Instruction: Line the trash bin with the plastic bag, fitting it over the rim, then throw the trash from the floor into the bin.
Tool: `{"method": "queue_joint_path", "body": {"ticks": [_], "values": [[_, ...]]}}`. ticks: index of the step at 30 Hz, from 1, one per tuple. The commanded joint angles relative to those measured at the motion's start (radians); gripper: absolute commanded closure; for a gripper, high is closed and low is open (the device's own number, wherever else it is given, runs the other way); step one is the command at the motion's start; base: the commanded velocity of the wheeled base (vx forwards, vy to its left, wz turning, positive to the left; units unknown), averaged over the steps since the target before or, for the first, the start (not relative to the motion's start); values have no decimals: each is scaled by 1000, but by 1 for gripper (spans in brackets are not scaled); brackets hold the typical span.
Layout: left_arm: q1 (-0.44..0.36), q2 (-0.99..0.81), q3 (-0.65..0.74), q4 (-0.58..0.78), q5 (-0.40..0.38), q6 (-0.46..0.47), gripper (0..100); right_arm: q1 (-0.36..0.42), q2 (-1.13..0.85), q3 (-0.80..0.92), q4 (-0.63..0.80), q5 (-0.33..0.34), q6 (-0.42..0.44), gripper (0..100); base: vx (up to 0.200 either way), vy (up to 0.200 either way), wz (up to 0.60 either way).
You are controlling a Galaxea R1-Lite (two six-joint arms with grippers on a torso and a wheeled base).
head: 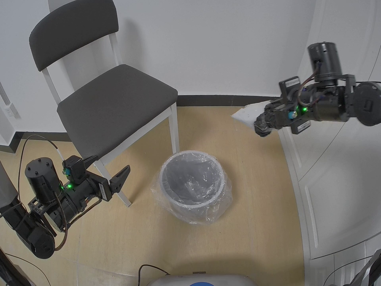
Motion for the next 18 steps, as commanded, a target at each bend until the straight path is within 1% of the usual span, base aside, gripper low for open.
{"method": "queue_joint_path", "body": {"ticks": [1,6,9,13,14,18], "values": [[46,26,-31,0,-3,-2,0,75,294,-72,-140,0,-36,100,0,0,0],[61,32,-35,0,-4,-2,0,101,395,-172,-140,1,-35,100,0,0,0],[64,46,-40,-3,-4,-2,0,109,435,-216,-140,17,-33,100,0,0,0],[69,51,-43,-3,-4,-2,0,112,463,-245,-140,21,-33,100,0,0,0],[71,57,-46,-3,-4,-3,0,126,499,-282,-140,29,-19,100,0,0,0],[78,60,-48,-3,-4,-5,0,153,544,-297,-140,30,21,100,0,0,0]]}}
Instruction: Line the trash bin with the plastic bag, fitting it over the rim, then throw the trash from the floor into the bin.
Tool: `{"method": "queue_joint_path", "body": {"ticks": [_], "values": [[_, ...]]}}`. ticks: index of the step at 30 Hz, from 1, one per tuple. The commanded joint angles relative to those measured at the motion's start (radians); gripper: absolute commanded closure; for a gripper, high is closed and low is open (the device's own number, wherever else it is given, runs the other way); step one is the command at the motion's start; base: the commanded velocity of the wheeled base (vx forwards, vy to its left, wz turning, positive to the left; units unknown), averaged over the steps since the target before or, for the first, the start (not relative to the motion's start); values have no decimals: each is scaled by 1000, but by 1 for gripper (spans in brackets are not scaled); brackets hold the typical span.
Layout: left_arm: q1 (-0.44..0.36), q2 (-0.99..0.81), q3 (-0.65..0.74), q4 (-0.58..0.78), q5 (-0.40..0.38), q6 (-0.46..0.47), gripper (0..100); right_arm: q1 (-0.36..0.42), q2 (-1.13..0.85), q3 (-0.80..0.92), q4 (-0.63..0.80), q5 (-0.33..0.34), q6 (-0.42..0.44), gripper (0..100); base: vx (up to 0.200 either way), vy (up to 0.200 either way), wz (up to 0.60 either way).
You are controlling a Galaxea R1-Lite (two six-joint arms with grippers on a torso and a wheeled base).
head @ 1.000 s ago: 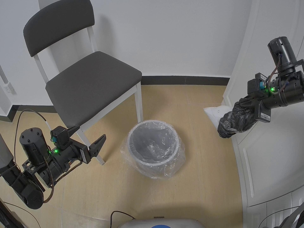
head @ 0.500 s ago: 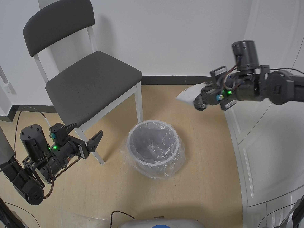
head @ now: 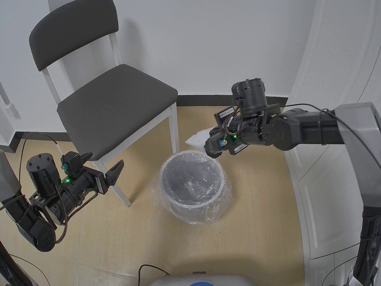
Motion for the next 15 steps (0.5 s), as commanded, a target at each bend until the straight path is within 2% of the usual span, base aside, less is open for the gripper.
{"method": "queue_joint_path", "body": {"ticks": [1,6,15], "values": [[11,16,-6,-1,0,-2,0,46,114,-36,0,3,42,100,0,0,0],[18,21,-9,-2,-1,-4,0,72,175,-48,-2,3,84,100,0,0,0],[29,24,-13,-7,-1,-4,0,65,275,-77,-3,12,114,100,0,0,0]]}}
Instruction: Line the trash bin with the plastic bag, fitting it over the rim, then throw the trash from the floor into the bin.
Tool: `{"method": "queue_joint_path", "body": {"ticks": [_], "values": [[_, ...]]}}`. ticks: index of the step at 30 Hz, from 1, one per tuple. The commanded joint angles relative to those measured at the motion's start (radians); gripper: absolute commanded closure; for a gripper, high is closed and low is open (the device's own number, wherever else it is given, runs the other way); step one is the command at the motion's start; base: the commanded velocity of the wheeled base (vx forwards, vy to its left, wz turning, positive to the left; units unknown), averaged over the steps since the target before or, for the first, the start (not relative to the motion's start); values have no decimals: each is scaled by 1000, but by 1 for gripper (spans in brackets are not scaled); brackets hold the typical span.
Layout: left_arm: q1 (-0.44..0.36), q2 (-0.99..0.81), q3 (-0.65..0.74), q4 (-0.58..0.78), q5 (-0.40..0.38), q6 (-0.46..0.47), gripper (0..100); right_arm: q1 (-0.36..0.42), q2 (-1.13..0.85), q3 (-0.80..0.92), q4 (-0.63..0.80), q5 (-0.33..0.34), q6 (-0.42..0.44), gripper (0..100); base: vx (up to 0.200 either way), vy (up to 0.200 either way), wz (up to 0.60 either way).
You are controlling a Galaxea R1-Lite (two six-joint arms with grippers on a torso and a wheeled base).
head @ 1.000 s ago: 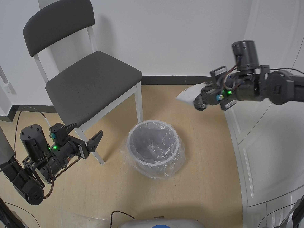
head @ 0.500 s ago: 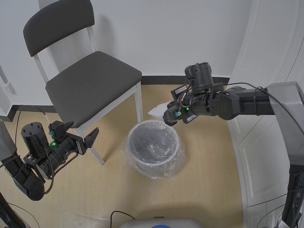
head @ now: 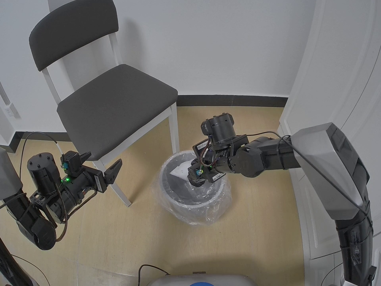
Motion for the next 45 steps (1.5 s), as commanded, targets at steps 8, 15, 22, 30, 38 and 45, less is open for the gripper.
{"method": "queue_joint_path", "body": {"ticks": [8,15,22,30,38,45], "values": [[25,7,-9,-5,0,0,0,-7,182,-126,-10,11,70,100,0,0,0],[25,7,-9,-5,0,0,0,1,263,-192,-6,30,68,0,0,0,0],[25,9,-9,-5,0,0,0,1,257,-192,-10,30,68,0,0,0,0],[18,7,-4,-6,-1,0,0,-1,16,-192,-10,31,197,0,0,0,0],[53,-171,-46,18,-18,-4,0,-6,-453,-123,-6,-294,915,0,0,0,0],[71,-412,-136,265,-38,-7,0,-157,-760,66,62,-395,1298,0,0,0,0]]}}
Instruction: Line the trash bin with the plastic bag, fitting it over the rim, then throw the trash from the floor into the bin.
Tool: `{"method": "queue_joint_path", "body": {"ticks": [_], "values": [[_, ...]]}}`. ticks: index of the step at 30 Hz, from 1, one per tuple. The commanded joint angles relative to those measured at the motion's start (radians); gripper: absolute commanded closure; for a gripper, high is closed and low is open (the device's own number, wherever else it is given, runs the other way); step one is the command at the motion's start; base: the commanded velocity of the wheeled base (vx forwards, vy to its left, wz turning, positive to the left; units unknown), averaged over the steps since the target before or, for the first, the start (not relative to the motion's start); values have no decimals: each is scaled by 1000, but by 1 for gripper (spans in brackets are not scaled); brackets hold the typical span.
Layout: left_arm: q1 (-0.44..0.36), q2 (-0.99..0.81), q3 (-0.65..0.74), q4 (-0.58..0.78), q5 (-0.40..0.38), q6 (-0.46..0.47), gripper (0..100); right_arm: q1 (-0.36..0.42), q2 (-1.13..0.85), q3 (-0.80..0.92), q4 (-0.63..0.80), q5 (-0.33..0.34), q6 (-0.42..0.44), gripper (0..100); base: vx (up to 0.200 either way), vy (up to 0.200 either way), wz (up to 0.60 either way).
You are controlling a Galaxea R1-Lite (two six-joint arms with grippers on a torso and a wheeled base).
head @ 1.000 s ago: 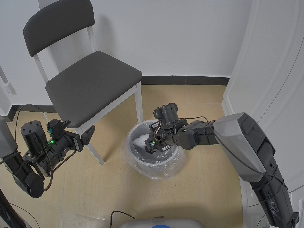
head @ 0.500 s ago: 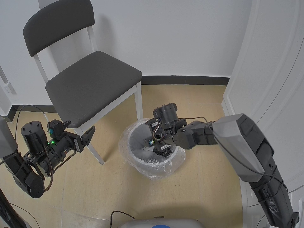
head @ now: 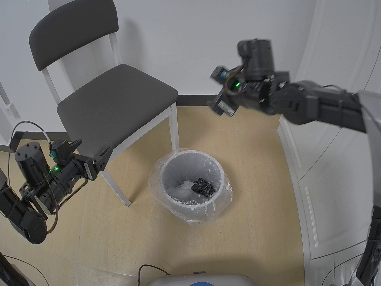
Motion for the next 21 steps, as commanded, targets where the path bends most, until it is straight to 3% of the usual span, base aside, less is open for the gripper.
{"method": "queue_joint_path", "body": {"ticks": [1,6,7,8,9,10,12,13,14,17,18,21], "values": [[66,-421,-119,316,-21,-15,0,-184,-614,292,90,-176,490,0,0,0,0],[123,-685,-174,646,-23,-59,0,-276,-938,562,133,-110,651,0,0,0,0],[123,-700,-176,661,-24,-64,0,-283,-955,579,133,-104,665,0,0,0,0],[121,-777,-177,746,-26,-91,0,-331,-1048,681,128,-60,743,0,0,0,0],[121,-790,-176,759,-26,-96,0,-342,-1067,700,127,-50,753,0,0,0,0],[120,-858,-164,835,-26,-102,0,-394,-1166,792,120,3,788,0,0,0,0],[120,-864,-164,841,-26,-102,0,-398,-1176,798,120,9,789,0,0,0,0],[121,-962,-150,934,-26,-104,0,-454,-1332,916,120,92,799,0,0,0,0],[121,-1016,-148,976,-26,-104,0,-493,-1420,970,122,123,806,0,0,0,0],[120,-1096,-139,1023,-23,-102,0,-575,-1547,1053,122,160,836,0,0,0,0],[121,-1157,-124,1057,-21,-99,0,-636,-1642,1118,120,189,865,0,0,0,0],[121,-1272,-101,1111,-21,-98,0,-690,-1820,1229,123,267,901,0,0,0,0]]}}
